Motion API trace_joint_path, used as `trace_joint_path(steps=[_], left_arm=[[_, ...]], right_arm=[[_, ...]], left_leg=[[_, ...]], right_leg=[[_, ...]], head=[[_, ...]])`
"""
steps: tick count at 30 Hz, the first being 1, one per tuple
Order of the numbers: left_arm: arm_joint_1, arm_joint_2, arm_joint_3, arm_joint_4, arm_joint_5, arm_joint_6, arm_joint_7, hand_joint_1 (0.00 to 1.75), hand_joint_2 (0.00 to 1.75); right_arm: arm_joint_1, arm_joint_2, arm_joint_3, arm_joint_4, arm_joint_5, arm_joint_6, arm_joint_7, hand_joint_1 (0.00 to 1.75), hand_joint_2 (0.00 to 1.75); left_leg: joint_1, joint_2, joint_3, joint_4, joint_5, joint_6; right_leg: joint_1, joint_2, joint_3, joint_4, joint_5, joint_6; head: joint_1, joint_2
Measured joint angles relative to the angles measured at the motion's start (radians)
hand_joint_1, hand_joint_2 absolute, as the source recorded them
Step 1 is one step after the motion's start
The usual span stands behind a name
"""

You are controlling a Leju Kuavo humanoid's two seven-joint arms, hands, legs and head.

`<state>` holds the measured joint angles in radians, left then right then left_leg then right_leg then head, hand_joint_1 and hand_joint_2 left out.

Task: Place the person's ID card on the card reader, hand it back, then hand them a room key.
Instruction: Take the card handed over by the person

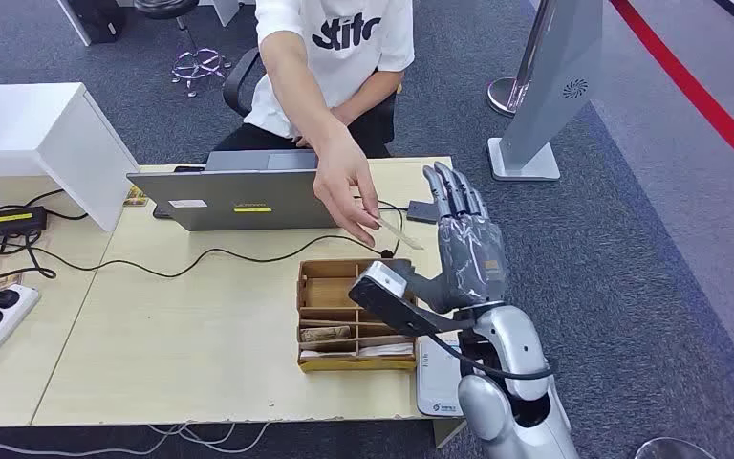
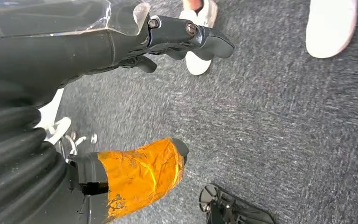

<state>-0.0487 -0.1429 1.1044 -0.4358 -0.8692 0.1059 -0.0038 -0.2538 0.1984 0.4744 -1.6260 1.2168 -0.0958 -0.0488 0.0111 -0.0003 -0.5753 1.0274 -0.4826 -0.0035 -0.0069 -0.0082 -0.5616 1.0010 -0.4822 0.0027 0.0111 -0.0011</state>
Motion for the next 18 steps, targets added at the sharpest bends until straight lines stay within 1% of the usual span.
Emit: trace_joint_path(steps=[2,7,11,15,16,18], left_arm=[[-0.002,0.000,0.003,0.002,-0.012,-0.001,-0.004,0.00,1.75],[-0.012,0.001,0.019,0.009,-0.069,-0.007,-0.021,0.00,1.75],[-0.016,0.001,0.023,0.014,-0.102,-0.013,-0.027,0.00,1.75],[-0.021,0.000,0.029,0.014,-0.123,-0.020,-0.024,0.00,1.75],[-0.022,-0.001,0.030,0.014,-0.127,-0.020,-0.022,0.00,1.75],[-0.023,-0.003,0.034,0.014,-0.135,-0.021,-0.018,0.00,1.75]], right_arm=[[-0.016,0.005,0.012,0.012,0.020,-0.002,0.011,0.00,1.75],[-0.091,0.022,0.062,0.081,0.099,-0.009,0.057,0.00,1.75],[-0.153,0.021,0.075,0.173,0.073,-0.019,0.071,0.00,1.75],[-0.184,0.022,0.082,0.230,0.039,-0.045,0.075,0.00,1.75],[-0.187,0.022,0.082,0.236,0.035,-0.052,0.076,0.16,1.75],[-0.190,0.022,0.083,0.244,0.033,-0.060,0.079,1.03,1.75]], left_leg=[[0.000,0.000,0.000,0.000,0.000,0.000],[0.000,0.000,0.000,0.000,0.000,0.000],[0.000,0.000,0.000,0.000,0.000,0.000],[0.000,0.000,0.000,0.000,0.001,-0.001],[0.000,0.000,0.000,0.000,0.001,-0.001],[0.000,0.000,0.000,0.000,0.001,-0.001]], right_leg=[[0.000,0.000,0.000,0.000,0.000,0.000],[0.000,0.000,0.000,0.000,0.000,0.000],[0.000,0.001,0.000,0.000,0.001,-0.001],[0.000,0.001,-0.001,0.000,0.002,-0.002],[0.000,0.000,-0.001,0.000,0.002,-0.002],[0.000,0.000,-0.001,0.000,0.002,-0.002]], head=[[0.000,0.000],[0.000,0.000],[0.000,0.000],[0.000,0.000],[0.000,0.000],[0.000,0.000]])
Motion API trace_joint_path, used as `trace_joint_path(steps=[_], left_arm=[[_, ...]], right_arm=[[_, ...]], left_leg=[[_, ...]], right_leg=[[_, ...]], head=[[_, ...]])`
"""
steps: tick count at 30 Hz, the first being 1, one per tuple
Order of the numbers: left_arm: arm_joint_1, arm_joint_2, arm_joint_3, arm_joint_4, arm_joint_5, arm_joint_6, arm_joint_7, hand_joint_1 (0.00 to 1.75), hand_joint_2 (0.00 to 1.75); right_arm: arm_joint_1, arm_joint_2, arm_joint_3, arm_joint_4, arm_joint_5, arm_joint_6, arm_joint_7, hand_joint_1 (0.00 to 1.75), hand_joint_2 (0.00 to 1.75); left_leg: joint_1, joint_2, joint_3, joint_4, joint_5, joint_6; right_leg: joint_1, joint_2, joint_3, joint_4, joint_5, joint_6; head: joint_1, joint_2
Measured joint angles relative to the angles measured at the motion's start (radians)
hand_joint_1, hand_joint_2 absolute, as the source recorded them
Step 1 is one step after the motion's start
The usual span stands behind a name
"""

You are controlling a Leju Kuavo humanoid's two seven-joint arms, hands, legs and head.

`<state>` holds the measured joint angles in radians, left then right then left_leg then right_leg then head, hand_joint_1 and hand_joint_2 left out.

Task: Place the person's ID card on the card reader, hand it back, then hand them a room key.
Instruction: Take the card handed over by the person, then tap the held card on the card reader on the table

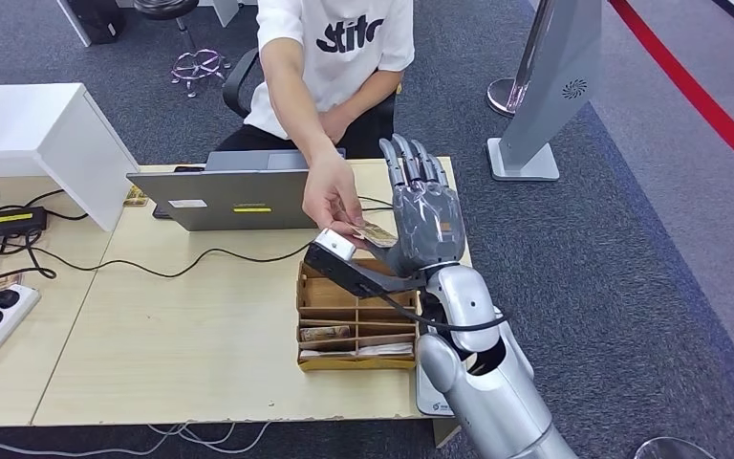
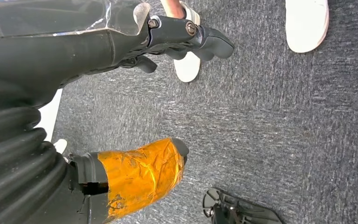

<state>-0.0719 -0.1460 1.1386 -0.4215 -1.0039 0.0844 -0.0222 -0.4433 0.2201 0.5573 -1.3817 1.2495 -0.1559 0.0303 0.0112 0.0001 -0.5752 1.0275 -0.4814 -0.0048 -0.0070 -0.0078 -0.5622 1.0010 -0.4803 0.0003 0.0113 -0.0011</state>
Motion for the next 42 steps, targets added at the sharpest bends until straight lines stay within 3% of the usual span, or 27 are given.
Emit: trace_joint_path(steps=[1,2,22,42], left_arm=[[0.000,-0.002,0.003,0.000,-0.003,0.000,0.001,0.00,1.75],[-0.001,-0.003,0.005,0.000,-0.005,-0.001,0.001,0.00,1.75],[-0.002,-0.010,0.019,0.000,-0.025,-0.005,0.003,0.00,1.75],[-0.002,-0.013,0.035,0.000,-0.028,-0.005,0.003,0.00,1.75]], right_arm=[[0.000,0.000,0.000,0.003,-0.001,-0.001,0.001,1.47,1.75],[0.000,0.000,0.000,0.006,-0.001,-0.002,0.001,1.75,1.75],[0.015,0.000,0.008,0.005,-0.042,-0.013,-0.043,1.75,1.75],[0.082,-0.008,0.008,-0.101,-0.088,-0.033,-0.065,1.75,1.75]], left_leg=[[0.000,0.000,0.000,0.000,0.000,0.000],[0.000,0.000,0.000,0.000,0.000,0.000],[0.000,0.000,0.000,0.000,0.000,0.000],[0.000,0.000,0.000,0.000,0.000,0.000]], right_leg=[[0.000,0.000,0.000,0.000,0.000,0.000],[0.000,0.000,0.000,0.000,0.000,0.000],[0.000,0.001,-0.001,0.000,0.000,0.000],[0.000,0.001,-0.001,0.000,0.000,0.000]], head=[[0.000,0.000],[0.000,0.000],[0.000,0.000],[0.000,0.000]])
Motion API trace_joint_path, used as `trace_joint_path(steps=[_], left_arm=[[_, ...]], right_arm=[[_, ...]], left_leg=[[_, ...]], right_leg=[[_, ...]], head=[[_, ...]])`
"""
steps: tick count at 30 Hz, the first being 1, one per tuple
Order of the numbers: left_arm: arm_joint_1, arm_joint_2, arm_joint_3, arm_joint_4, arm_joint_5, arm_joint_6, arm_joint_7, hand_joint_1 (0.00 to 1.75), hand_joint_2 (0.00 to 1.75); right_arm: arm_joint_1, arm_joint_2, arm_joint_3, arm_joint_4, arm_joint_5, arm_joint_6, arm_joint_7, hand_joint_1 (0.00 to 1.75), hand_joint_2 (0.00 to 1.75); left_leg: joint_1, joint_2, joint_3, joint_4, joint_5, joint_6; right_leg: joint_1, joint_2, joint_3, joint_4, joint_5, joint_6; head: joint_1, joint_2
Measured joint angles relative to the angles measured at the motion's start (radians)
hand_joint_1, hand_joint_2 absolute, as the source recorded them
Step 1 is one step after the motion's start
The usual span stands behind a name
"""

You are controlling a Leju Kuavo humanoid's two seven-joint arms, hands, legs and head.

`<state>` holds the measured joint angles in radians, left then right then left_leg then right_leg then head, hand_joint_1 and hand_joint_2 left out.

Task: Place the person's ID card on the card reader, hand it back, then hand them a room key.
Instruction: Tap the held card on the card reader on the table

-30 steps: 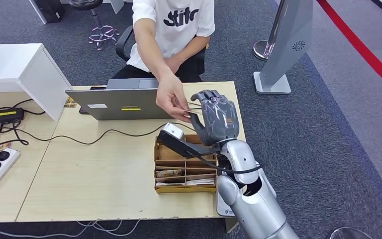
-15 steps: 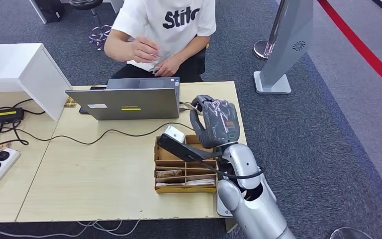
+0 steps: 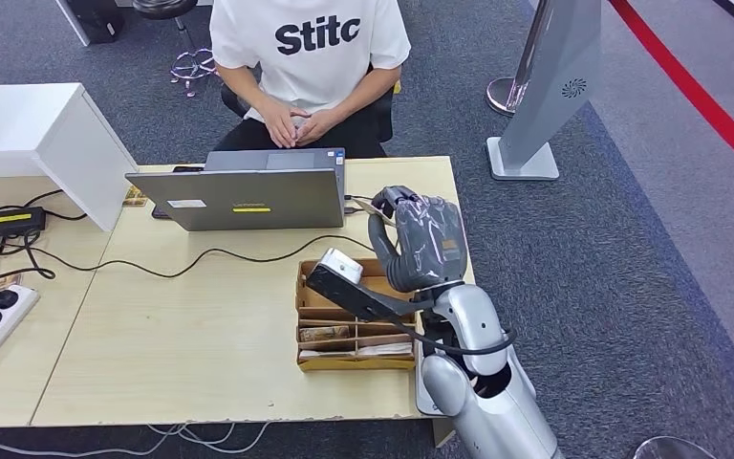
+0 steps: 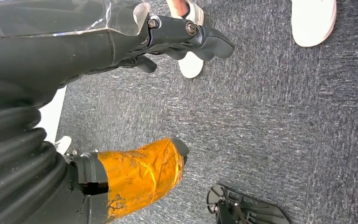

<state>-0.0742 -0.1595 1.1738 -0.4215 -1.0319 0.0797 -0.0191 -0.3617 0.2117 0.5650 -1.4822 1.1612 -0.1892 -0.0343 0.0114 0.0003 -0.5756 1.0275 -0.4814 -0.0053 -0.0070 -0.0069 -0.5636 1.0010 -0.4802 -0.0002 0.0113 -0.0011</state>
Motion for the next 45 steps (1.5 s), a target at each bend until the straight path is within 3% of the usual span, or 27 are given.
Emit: trace_joint_path(steps=[7,15,20,23,30,36,45], left_arm=[[0.000,-0.002,0.004,0.000,0.011,0.001,0.004,0.00,1.75],[0.003,-0.025,0.064,-0.003,0.061,0.011,0.048,0.00,1.75],[0.004,-0.040,0.100,-0.017,0.089,0.011,0.052,0.00,1.75],[0.001,-0.040,0.112,-0.018,0.097,0.011,0.052,0.00,1.75],[0.001,-0.039,0.127,-0.020,0.098,0.011,0.052,0.00,1.75],[0.000,-0.039,0.130,-0.021,0.098,0.011,0.052,0.00,1.75],[0.000,-0.039,0.132,-0.021,0.092,0.011,0.051,0.00,1.75]], right_arm=[[0.057,-0.005,-0.017,-0.056,-0.079,-0.028,-0.042,1.75,1.75],[0.442,-0.029,-0.173,-0.387,-0.253,-0.030,-0.181,1.75,1.75],[0.617,-0.018,-0.347,-0.454,-0.422,0.108,-0.233,1.75,1.75],[0.634,0.009,-0.467,-0.331,-0.463,0.195,-0.250,1.75,1.75],[0.640,0.065,-0.614,-0.188,-0.444,0.228,-0.270,1.75,1.75],[0.643,0.087,-0.649,-0.163,-0.424,0.252,-0.269,1.75,1.75],[0.640,0.089,-0.649,-0.104,-0.317,0.206,-0.248,1.75,1.75]], left_leg=[[0.000,-0.001,0.000,0.000,0.000,0.000],[-0.001,-0.002,-0.002,0.000,-0.004,0.002],[0.000,0.000,-0.001,0.000,-0.005,0.001],[0.000,0.001,-0.001,0.000,-0.005,0.001],[0.000,0.000,0.000,0.000,-0.003,0.001],[0.000,0.000,0.000,0.000,-0.003,0.001],[0.000,0.001,0.000,0.000,-0.003,0.001]], right_leg=[[0.000,-0.001,0.000,0.000,0.000,0.000],[0.000,-0.002,0.000,-0.002,-0.003,0.002],[0.000,0.000,0.000,-0.002,-0.003,0.002],[0.000,0.000,0.001,-0.002,-0.003,0.002],[0.000,0.000,0.001,-0.001,-0.003,0.002],[0.000,0.000,0.001,-0.001,-0.003,0.002],[0.000,0.000,0.001,-0.001,-0.003,0.002]], head=[[0.000,0.000],[0.000,0.000],[0.000,0.000],[-0.001,0.000],[-0.001,0.000],[-0.001,0.000],[-0.001,0.000]])
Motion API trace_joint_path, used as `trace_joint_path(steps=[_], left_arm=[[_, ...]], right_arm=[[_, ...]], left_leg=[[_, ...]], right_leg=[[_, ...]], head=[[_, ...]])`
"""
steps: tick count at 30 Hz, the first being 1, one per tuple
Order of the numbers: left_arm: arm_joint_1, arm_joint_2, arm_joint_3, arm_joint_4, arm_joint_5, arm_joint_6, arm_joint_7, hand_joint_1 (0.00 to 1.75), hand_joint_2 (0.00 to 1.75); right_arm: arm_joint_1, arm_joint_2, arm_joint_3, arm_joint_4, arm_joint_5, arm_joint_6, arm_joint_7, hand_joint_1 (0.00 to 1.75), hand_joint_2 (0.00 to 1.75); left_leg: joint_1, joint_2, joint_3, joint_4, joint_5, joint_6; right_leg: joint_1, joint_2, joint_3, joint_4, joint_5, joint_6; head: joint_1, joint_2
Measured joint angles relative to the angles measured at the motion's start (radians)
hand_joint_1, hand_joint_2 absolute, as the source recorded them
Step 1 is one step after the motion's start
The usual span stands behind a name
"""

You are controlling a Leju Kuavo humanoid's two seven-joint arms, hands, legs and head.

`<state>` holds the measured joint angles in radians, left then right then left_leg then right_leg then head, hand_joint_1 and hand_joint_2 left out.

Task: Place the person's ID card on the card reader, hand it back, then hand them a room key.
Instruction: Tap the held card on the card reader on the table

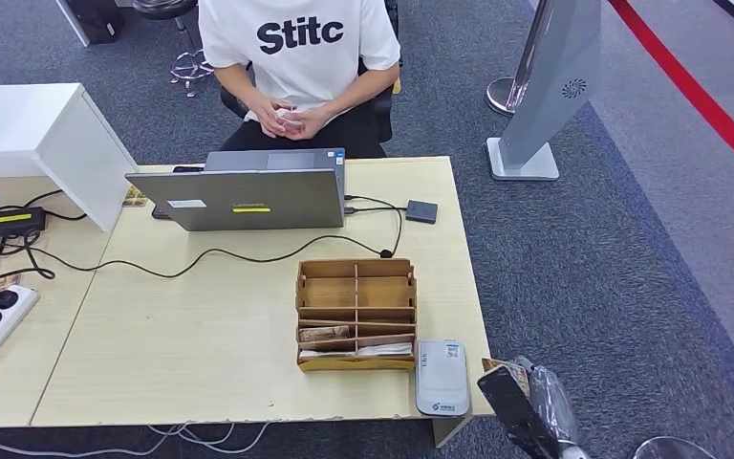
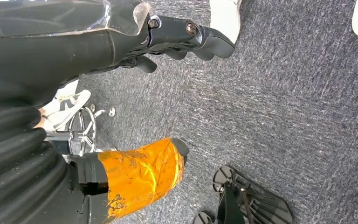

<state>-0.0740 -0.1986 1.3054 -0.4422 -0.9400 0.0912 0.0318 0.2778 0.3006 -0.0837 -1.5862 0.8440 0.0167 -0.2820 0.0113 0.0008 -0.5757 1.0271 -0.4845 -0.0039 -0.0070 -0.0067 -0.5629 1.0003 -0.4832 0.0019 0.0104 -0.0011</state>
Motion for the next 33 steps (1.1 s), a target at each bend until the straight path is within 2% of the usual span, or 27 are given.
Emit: trace_joint_path(steps=[11,33], left_arm=[[0.000,0.004,0.000,0.000,-0.005,0.000,-0.002,0.00,1.75],[0.000,0.007,0.000,0.000,-0.005,0.001,-0.003,0.00,1.75]], right_arm=[[-0.010,0.000,0.003,0.063,0.043,-0.034,0.012,1.75,1.75],[-0.014,0.000,0.008,0.074,0.070,-0.040,0.020,1.75,1.75]], left_leg=[[0.000,0.000,0.000,0.000,0.000,0.000],[0.000,0.000,0.000,0.000,0.000,0.000]], right_leg=[[0.000,0.000,0.000,0.000,0.000,0.000],[0.000,0.000,0.000,0.000,0.000,0.000]], head=[[0.000,0.000],[0.000,0.000]])
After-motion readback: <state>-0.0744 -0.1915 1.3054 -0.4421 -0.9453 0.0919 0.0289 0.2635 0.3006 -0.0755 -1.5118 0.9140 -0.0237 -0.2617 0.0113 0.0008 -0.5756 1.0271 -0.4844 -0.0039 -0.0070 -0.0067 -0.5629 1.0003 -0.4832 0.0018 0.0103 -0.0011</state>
